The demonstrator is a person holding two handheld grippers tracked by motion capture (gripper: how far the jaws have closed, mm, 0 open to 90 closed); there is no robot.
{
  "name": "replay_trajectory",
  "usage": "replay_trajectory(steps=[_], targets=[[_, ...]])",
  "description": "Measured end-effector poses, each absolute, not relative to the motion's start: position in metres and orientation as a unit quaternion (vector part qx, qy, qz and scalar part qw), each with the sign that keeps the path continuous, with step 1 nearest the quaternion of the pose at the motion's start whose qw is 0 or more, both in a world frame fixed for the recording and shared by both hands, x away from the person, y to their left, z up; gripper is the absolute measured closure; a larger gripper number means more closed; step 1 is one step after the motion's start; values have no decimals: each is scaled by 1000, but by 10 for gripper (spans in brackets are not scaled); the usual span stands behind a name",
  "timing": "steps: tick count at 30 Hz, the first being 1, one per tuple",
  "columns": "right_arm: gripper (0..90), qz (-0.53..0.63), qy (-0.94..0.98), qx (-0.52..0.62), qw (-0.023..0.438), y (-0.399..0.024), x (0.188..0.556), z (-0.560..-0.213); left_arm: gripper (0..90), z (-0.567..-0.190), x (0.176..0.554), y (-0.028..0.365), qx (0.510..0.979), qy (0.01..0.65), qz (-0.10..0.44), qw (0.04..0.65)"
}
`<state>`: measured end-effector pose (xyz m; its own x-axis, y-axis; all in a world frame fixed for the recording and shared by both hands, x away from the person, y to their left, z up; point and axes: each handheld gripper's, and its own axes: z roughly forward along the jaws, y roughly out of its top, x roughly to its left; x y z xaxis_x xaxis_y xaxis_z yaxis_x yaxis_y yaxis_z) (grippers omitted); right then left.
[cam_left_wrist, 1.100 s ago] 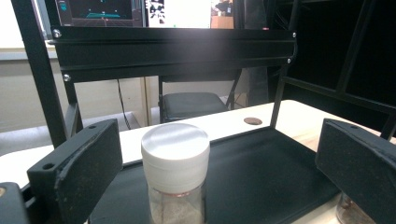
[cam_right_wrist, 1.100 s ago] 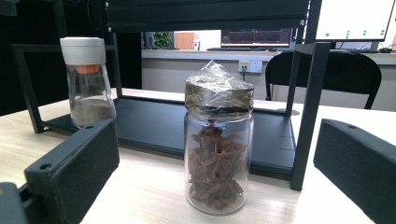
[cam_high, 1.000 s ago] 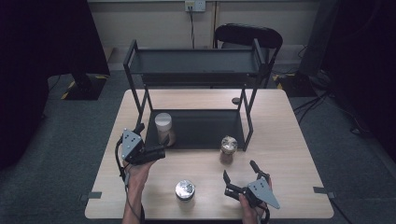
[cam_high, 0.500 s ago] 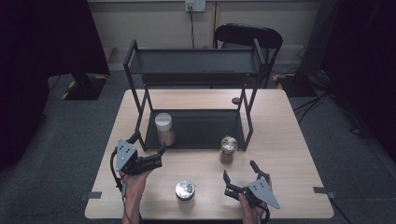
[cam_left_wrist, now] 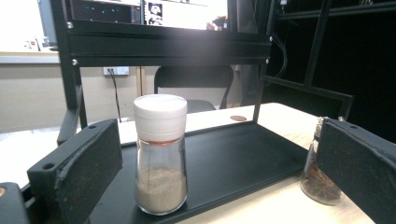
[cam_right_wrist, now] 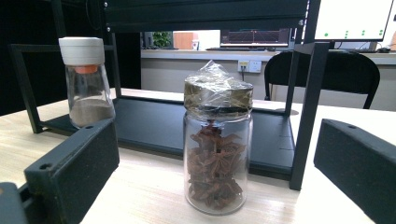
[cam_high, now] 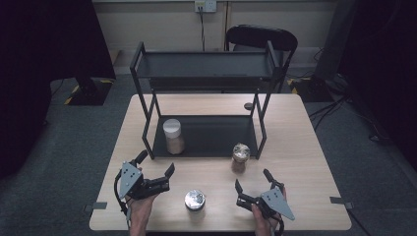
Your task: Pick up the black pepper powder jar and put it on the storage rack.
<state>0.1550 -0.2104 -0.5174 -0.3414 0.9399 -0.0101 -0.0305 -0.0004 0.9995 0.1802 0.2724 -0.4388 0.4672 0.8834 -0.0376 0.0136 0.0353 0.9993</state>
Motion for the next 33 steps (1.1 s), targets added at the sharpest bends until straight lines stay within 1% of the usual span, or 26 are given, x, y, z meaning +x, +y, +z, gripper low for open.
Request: replay_trajectory(steps=[5, 8, 15, 20, 28, 33], targets=[[0, 585, 573, 397, 414, -210, 155, -517, 0, -447, 174, 277, 595, 375, 360, 613], [0, 585, 573, 397, 414, -210, 155, -517, 0, -452, 170, 274, 605, 365, 374, 601], [0, 585, 573, 397, 414, -210, 155, -517, 0, -468, 166, 271, 605, 362, 374, 603], [0, 585, 573, 397, 414, -210, 155, -517, 0, -482, 163, 271, 592, 368, 378, 609], [0, 585, 573, 397, 414, -210, 155, -517, 0, -499, 163, 276, 589, 380, 369, 610], [0, 585, 572, 398, 414, -210, 155, -517, 0, -511, 162, 269, 582, 387, 372, 611]])
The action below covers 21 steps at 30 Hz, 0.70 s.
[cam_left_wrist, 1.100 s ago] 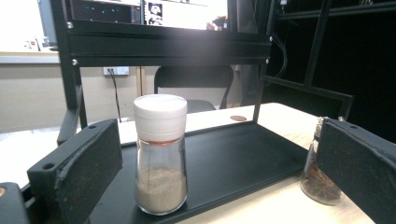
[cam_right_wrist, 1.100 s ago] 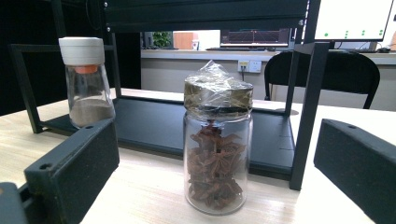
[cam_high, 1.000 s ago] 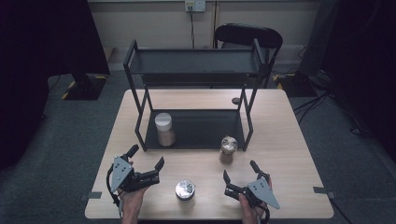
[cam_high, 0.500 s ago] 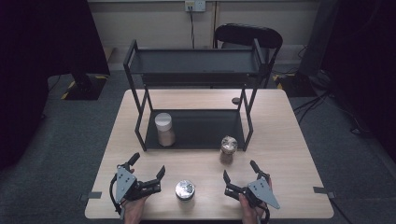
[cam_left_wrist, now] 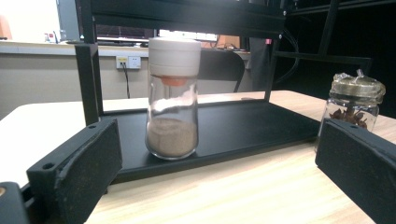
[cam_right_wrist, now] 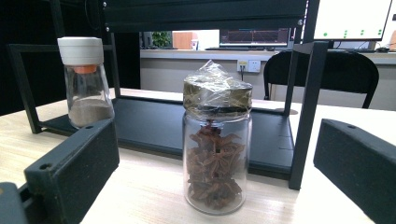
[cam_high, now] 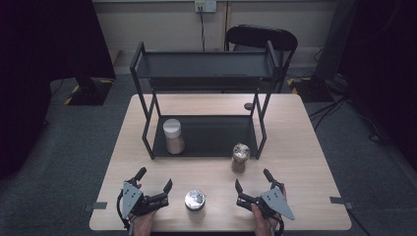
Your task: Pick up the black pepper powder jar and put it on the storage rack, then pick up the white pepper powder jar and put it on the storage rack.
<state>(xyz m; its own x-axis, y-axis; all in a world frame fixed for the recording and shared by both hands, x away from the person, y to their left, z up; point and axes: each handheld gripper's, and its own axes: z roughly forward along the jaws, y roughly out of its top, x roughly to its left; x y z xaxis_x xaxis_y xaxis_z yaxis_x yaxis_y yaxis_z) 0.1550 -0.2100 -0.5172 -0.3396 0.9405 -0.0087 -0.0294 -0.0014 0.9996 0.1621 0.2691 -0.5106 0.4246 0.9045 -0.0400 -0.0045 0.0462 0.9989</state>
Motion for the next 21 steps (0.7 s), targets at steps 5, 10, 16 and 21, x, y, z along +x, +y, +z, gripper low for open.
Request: replay_trajectory(steps=[5, 10, 16, 21], targets=[[0, 585, 572, 398, 415, -210, 155, -517, 0, -514, 164, 268, 586, 393, 371, 604], [0, 585, 573, 398, 415, -210, 155, -517, 0, -511, 165, 266, 592, 395, 372, 596], [0, 585, 572, 398, 415, -210, 155, -517, 0, -514, 162, 265, 590, 386, 384, 596], [0, 578, 576, 405, 413, -208, 154, -514, 0, -512, 163, 263, 588, 395, 384, 592]])
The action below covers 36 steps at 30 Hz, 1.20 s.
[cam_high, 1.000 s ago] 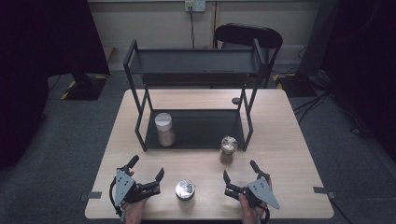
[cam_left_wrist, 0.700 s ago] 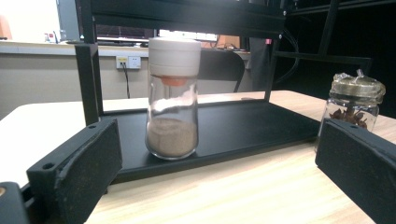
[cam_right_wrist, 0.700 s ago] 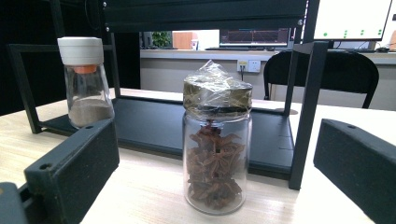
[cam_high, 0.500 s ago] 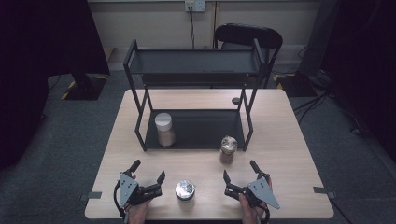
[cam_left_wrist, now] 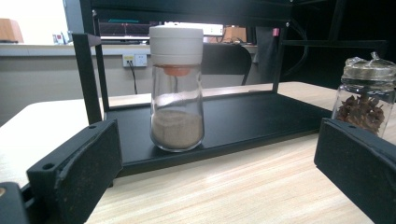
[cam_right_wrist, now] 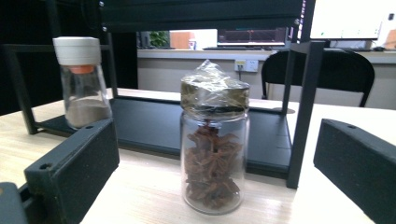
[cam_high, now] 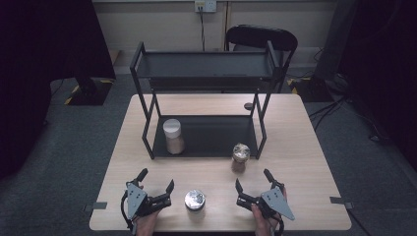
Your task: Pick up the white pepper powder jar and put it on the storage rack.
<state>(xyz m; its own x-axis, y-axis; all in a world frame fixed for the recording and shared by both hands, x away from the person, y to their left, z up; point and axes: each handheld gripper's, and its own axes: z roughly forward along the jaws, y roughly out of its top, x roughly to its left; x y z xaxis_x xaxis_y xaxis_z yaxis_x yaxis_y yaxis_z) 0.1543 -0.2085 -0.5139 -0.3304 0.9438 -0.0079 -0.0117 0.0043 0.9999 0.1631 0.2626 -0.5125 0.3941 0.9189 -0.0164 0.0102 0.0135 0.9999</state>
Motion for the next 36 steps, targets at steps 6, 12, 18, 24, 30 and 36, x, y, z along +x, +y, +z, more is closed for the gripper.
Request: replay_trajectory(steps=[6, 12, 18, 24, 30, 36], targets=[[0, 560, 588, 415, 411, -207, 152, -505, 0, -514, 161, 261, 585, 393, 390, 592], [0, 564, 582, 416, 411, -208, 147, -499, 0, -514, 161, 260, 589, 388, 393, 590], [0, 571, 581, 415, 406, -209, 142, -491, 0, -514, 161, 259, 586, 392, 395, 589], [0, 582, 573, 406, 410, -208, 135, -484, 0, -514, 160, 258, 585, 393, 395, 589], [0, 586, 571, 403, 410, -207, 132, -477, 0, -514, 160, 257, 585, 393, 399, 586], [0, 585, 565, 395, 427, -204, 126, -471, 0, -515, 160, 257, 582, 396, 398, 588]])
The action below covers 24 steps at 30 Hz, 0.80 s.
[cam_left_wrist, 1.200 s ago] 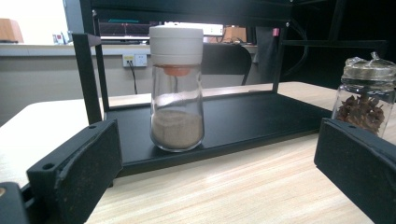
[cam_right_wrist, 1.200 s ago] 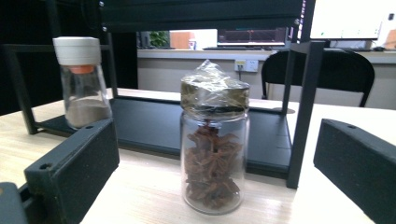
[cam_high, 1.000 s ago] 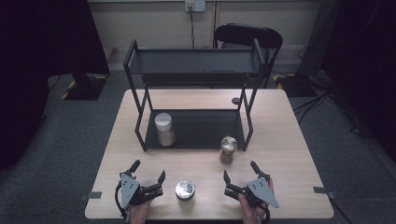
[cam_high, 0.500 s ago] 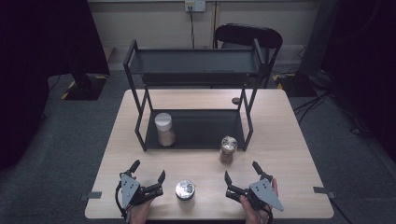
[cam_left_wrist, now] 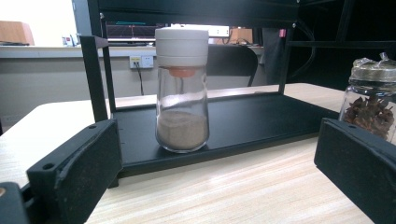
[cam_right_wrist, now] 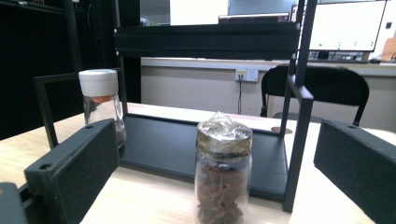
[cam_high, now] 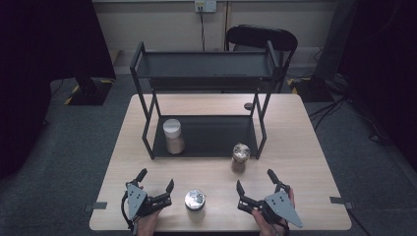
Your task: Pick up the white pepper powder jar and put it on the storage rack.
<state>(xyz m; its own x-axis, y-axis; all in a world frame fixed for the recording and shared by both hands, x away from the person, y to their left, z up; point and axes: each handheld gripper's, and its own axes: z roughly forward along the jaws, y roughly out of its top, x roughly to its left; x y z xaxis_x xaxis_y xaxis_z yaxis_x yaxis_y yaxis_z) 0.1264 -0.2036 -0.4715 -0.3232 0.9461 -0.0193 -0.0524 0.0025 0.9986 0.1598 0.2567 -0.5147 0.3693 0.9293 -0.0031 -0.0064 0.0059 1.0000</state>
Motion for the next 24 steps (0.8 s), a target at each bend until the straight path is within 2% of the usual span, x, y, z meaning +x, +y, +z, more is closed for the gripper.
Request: replay_trajectory(steps=[12, 24], targets=[[0, 590, 576, 379, 420, -197, 122, -464, 0, -515, 160, 257, 583, 394, 397, 589], [0, 616, 592, 346, 388, -190, 118, -454, 0, -515, 160, 257, 582, 395, 398, 589]])
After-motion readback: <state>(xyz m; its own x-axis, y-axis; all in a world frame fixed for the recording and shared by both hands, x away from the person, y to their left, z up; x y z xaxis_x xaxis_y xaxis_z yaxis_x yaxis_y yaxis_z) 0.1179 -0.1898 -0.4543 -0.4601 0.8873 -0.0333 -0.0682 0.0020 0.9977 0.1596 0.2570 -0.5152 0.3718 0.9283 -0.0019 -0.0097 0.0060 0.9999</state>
